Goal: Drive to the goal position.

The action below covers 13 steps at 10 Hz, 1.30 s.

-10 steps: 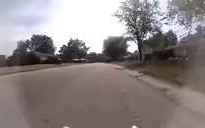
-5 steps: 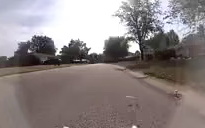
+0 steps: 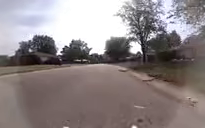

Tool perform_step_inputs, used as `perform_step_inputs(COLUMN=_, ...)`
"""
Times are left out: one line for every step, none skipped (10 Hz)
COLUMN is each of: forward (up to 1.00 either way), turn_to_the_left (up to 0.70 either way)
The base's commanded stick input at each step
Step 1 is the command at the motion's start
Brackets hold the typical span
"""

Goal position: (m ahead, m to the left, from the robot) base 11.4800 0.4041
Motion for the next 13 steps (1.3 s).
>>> perform_step_inputs(forward=0.69, turn_to_the_left=0.03)
perform_step_inputs(forward=0.69, turn_to_the_left=0.03)
perform_step_inputs(forward=0.69, turn_to_the_left=0.03)
perform_step_inputs(forward=0.69, turn_to_the_left=0.03)
perform_step_inputs(forward=0.69, turn_to_the_left=0.03)
perform_step_inputs(forward=0.69, turn_to_the_left=0.03)
perform_step_inputs(forward=0.69, turn_to_the_left=0.03)
perform_step_inputs(forward=0.69, turn_to_the_left=0.03)
perform_step_inputs(forward=0.69, turn_to_the_left=0.03)
perform_step_inputs(forward=0.69, turn_to_the_left=0.03)
perform_step_inputs(forward=0.69, turn_to_the_left=0.03)
perform_step_inputs(forward=0.69, turn_to_the_left=0.03)
perform_step_inputs(forward=0.69, turn_to_the_left=0.03)
